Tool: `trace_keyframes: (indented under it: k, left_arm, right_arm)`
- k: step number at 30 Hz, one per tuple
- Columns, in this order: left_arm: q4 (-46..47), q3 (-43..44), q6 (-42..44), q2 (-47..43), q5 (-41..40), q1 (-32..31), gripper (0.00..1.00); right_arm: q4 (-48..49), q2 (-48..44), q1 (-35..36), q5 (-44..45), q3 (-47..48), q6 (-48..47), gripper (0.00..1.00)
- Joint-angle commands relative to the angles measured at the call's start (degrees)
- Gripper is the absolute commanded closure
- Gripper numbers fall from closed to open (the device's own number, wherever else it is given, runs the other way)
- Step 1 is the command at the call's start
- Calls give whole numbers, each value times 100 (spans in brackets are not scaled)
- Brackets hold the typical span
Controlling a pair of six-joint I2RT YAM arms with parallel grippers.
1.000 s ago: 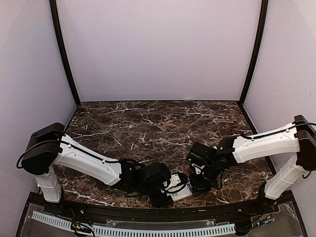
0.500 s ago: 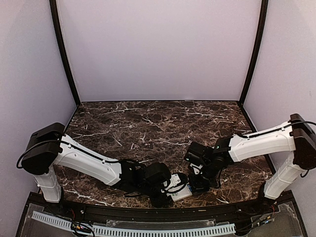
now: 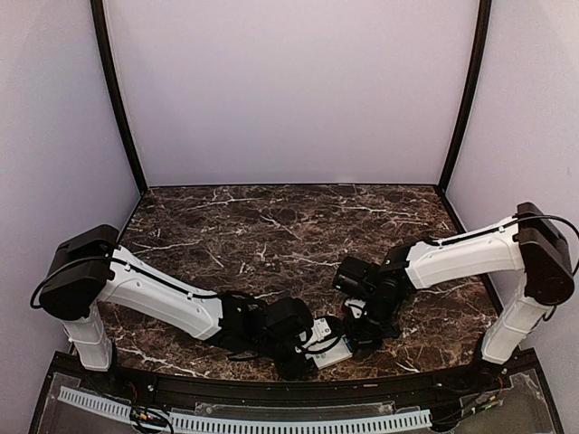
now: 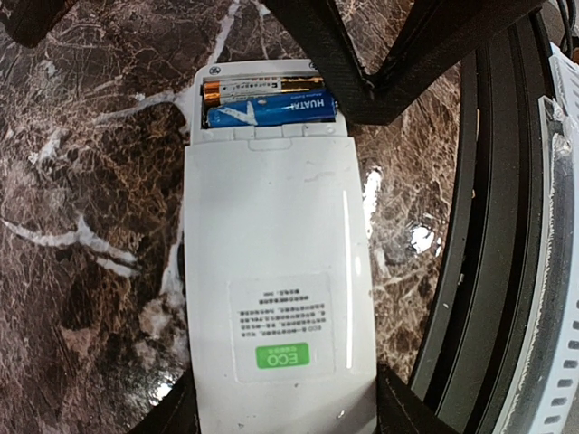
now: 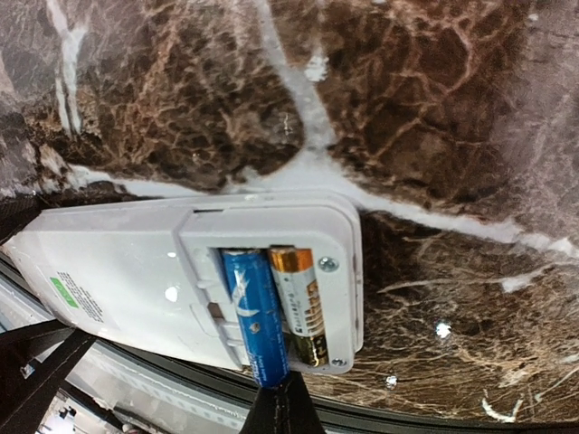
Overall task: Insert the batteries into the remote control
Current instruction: Load the battery into the battery compartment.
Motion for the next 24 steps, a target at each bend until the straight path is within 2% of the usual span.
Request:
trace_keyframes:
  k: [1, 11, 24]
  left_arm:
    - [-824, -318, -19, 418, 542, -37, 47]
    - [-821, -320, 6, 391, 575, -37, 46]
    - [-771, -180, 129, 117, 429, -37, 37]
  right_arm:
    - [655, 335, -219, 424, 272, -308, 100]
    - [606, 714, -230, 576, 643, -387, 100]
    - [905, 998, -247, 702, 565, -385, 100]
